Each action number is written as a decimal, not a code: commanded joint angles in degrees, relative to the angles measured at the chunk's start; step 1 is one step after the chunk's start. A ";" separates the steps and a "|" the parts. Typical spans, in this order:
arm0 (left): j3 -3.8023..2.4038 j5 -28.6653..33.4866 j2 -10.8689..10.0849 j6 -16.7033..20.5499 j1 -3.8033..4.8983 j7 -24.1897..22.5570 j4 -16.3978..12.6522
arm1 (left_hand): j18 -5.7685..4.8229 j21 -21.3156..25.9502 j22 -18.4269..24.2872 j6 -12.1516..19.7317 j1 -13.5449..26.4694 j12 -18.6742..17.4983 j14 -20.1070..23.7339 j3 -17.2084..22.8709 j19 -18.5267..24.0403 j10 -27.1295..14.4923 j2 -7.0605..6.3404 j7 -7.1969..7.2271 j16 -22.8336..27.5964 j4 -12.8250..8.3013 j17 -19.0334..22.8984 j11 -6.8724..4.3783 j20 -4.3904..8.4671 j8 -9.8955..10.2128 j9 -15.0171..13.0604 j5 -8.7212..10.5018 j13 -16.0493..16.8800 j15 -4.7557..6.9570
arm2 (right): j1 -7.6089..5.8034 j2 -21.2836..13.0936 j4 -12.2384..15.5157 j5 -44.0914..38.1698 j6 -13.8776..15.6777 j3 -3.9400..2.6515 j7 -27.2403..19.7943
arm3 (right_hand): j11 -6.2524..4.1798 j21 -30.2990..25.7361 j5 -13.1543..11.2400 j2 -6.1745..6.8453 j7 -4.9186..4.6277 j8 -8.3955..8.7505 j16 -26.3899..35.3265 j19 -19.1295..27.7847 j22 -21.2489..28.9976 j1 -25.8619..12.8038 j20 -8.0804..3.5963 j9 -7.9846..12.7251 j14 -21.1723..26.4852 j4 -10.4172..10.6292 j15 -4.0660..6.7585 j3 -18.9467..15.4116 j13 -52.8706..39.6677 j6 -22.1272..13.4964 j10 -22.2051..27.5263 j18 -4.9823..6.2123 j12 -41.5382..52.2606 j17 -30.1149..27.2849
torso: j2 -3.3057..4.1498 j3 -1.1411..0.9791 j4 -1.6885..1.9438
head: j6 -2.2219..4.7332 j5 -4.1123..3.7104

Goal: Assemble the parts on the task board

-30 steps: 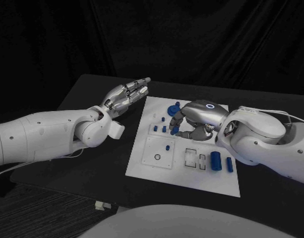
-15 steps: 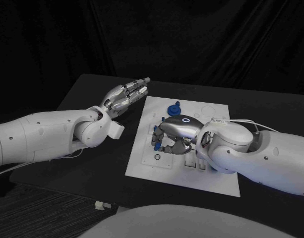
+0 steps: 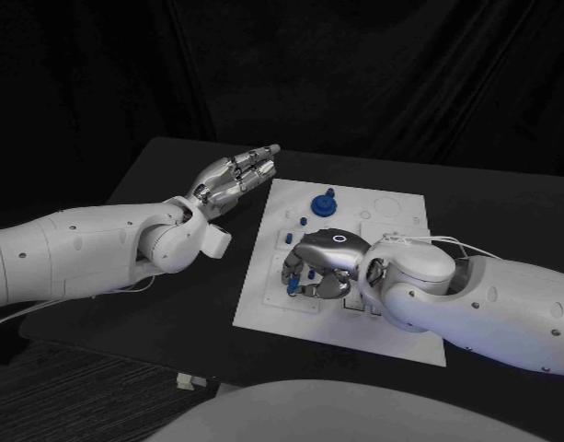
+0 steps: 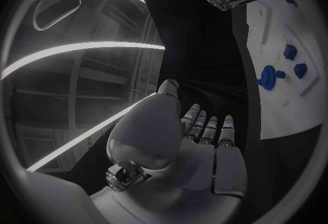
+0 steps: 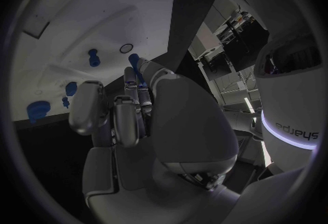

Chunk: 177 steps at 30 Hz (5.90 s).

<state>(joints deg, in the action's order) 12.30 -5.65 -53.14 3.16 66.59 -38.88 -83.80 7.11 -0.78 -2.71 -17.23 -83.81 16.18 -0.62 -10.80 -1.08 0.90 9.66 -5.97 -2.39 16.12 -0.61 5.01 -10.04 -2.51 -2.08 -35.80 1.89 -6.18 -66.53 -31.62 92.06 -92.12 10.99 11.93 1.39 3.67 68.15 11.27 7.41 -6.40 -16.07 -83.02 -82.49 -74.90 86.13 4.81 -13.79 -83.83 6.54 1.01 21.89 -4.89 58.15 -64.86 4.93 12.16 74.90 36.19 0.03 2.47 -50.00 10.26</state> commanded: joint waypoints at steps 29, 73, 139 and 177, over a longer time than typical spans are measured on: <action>-0.05 0.01 -0.04 -1.45 -0.10 -11.58 0.13 | 0.71 -0.04 -0.09 -0.17 -0.71 0.11 0.06 0.52 0.05 0.06 0.10 -0.03 -0.09 0.15 -0.03 0.48 -0.71 -0.21 -0.07 -0.33 0.05 -0.83 | 1.79 1.65 -2.86 -6.42 -1.82 -0.04 0.59 | 0.26 -0.18 0.56 0.37 -0.51 0.54 0.37 0.12 -9.32 0.08 0.32 -2.63 -3.17 -0.23 -0.41 0.35 0.12 -0.11 0.04 -0.61 -0.41 3.52 | 0.03 -0.01 0.01 | 0.00 -0.18; -0.05 0.00 0.07 -1.81 -0.15 -10.93 0.27 | 0.52 -0.09 -0.19 -0.25 -1.47 0.19 0.01 1.06 -0.03 0.08 0.44 -0.20 -0.35 -0.11 -0.07 0.65 -1.28 -0.24 -0.08 -0.67 0.06 -1.55 | -6.04 -7.13 4.78 -6.34 8.99 -0.05 2.44 | 2.65 -20.67 -7.57 8.08 6.16 12.02 9.85 11.26 -4.65 -8.77 1.91 7.76 6.94 10.74 -1.67 -22.30 0.10 -31.45 30.32 2.74 0.94 -11.68 | -0.07 -0.01 -0.01 | 0.00 -0.51; -0.05 0.00 1.26 -2.33 -0.18 -10.45 1.09 | -0.01 -0.15 -0.26 -0.26 -2.06 5.24 -0.38 1.44 -0.17 1.48 0.04 1.65 -1.83 0.07 -0.33 5.52 -1.99 -0.25 -0.09 -0.83 0.62 -2.88 | -7.30 -18.82 3.86 18.83 -22.16 -0.02 35.29 | -6.45 10.75 -6.22 -5.95 5.61 -1.06 -6.98 -3.39 -11.77 -35.25 -4.35 -6.47 -6.17 9.91 4.87 -20.43 -85.11 12.81 -25.14 -2.40 77.84 15.10 | 0.05 -0.01 0.02 | 0.00 -6.44; -0.05 0.00 1.32 -2.84 -0.22 -8.88 1.26 | -0.40 -0.20 -0.37 -0.87 -2.16 5.48 -0.36 1.73 -0.26 1.50 0.32 0.85 -1.93 0.10 -0.34 5.89 -1.99 -0.39 -0.17 -0.83 0.58 -3.26 | -4.86 -17.69 2.16 32.32 -18.05 -0.03 35.17 | -6.56 7.10 26.85 -3.35 5.62 -1.97 -6.98 -2.26 -10.70 -25.21 -4.35 -27.96 -6.17 3.91 4.95 -13.61 -85.11 4.54 -25.14 -1.64 77.84 15.10 | 0.01 0.00 0.06 | 0.00 -5.78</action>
<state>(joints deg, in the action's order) 12.31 -5.67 -51.87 1.03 66.45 -38.89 -82.49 7.10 -0.78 -2.99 -17.92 -85.46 21.47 -0.84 -9.37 -1.18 2.55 9.80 -5.03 -3.98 16.27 -0.86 10.55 -11.77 -2.73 -2.18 -36.45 2.40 -9.02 -71.51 -49.11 94.09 -63.81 -9.21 11.92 35.72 -2.45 75.49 37.94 4.50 -1.18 -17.85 -89.86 -83.93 -74.91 59.90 0.71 -41.60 -83.95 12.86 5.60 5.50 -74.92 62.72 -83.90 2.68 89.86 74.92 36.19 0.01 2.50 -49.99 4.43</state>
